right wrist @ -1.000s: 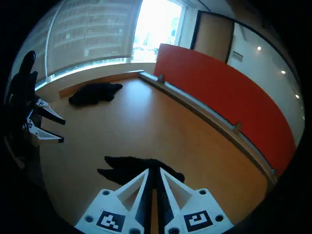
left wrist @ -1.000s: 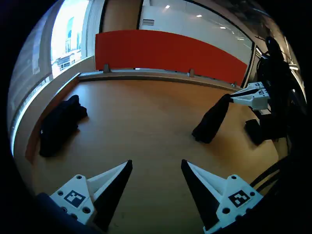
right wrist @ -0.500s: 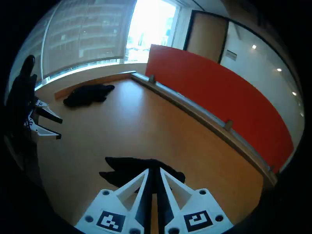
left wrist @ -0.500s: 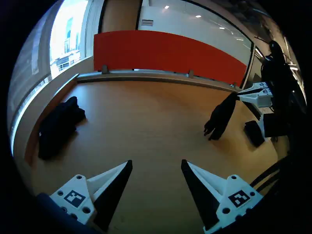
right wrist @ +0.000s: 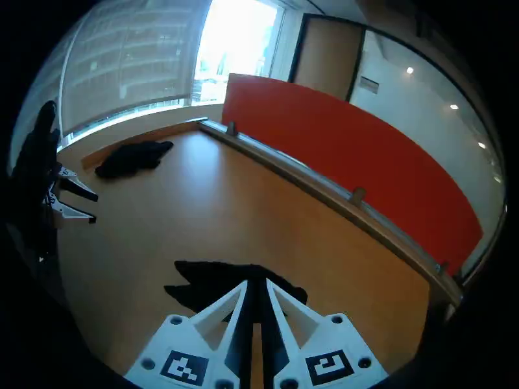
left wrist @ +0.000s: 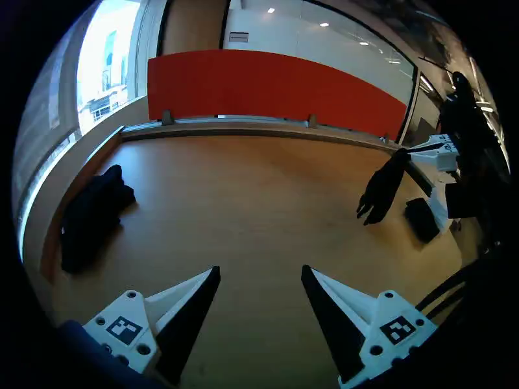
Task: Fold towel
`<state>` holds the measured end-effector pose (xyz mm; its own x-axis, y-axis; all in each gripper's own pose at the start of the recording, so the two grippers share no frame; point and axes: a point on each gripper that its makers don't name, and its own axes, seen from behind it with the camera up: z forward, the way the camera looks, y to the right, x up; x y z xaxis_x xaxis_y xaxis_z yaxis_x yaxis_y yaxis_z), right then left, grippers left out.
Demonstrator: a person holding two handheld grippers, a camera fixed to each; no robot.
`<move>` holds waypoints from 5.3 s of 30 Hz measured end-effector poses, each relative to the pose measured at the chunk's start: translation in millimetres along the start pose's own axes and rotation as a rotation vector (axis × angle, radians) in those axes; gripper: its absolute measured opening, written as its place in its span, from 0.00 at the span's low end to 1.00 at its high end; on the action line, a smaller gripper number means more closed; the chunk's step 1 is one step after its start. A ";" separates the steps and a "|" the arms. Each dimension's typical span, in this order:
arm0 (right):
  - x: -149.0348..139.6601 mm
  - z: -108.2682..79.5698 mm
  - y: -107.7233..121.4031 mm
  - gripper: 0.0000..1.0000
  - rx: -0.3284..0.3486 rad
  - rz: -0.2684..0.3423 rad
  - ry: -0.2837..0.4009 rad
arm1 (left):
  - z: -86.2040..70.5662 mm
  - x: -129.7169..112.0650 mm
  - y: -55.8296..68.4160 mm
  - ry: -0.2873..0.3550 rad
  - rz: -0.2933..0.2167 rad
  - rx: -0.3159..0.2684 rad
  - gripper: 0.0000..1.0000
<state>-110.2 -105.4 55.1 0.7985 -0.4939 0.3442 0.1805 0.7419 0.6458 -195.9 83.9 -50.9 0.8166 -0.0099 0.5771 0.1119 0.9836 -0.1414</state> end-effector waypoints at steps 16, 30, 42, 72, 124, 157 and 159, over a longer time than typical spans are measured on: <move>-37.9 -32.6 74.0 0.05 -0.062 0.049 -0.037 | 1.3 0.5 -4.8 -0.010 -0.009 0.018 0.93; -73.1 -61.2 136.5 0.05 -0.108 0.094 -0.083 | 1.1 -1.9 -3.8 -0.024 -0.003 0.032 0.93; -105.1 -82.9 184.1 0.05 -0.158 0.109 -0.138 | 5.4 -1.8 6.3 -0.033 0.015 0.032 0.93; -210.7 -150.3 189.7 0.05 -0.216 0.187 -0.270 | 3.0 -8.5 5.9 -0.057 0.045 0.038 0.93; -372.5 -160.6 152.6 0.06 -0.289 0.390 -0.505 | -2.3 -9.8 6.0 -0.072 0.075 0.045 0.93; -330.3 -167.0 136.8 0.94 -0.310 0.425 -0.367 | -8.1 -2.9 8.1 -0.039 0.068 0.037 0.93; -321.4 -166.2 136.1 0.94 -0.316 0.432 -0.339 | -8.7 -1.2 7.5 -0.034 0.068 0.037 0.93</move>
<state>-246.8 229.7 -81.0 0.6199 -0.1981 0.7593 0.0850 0.9789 0.1860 -191.1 89.6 -59.6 0.8020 0.0626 0.5940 0.0351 0.9878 -0.1516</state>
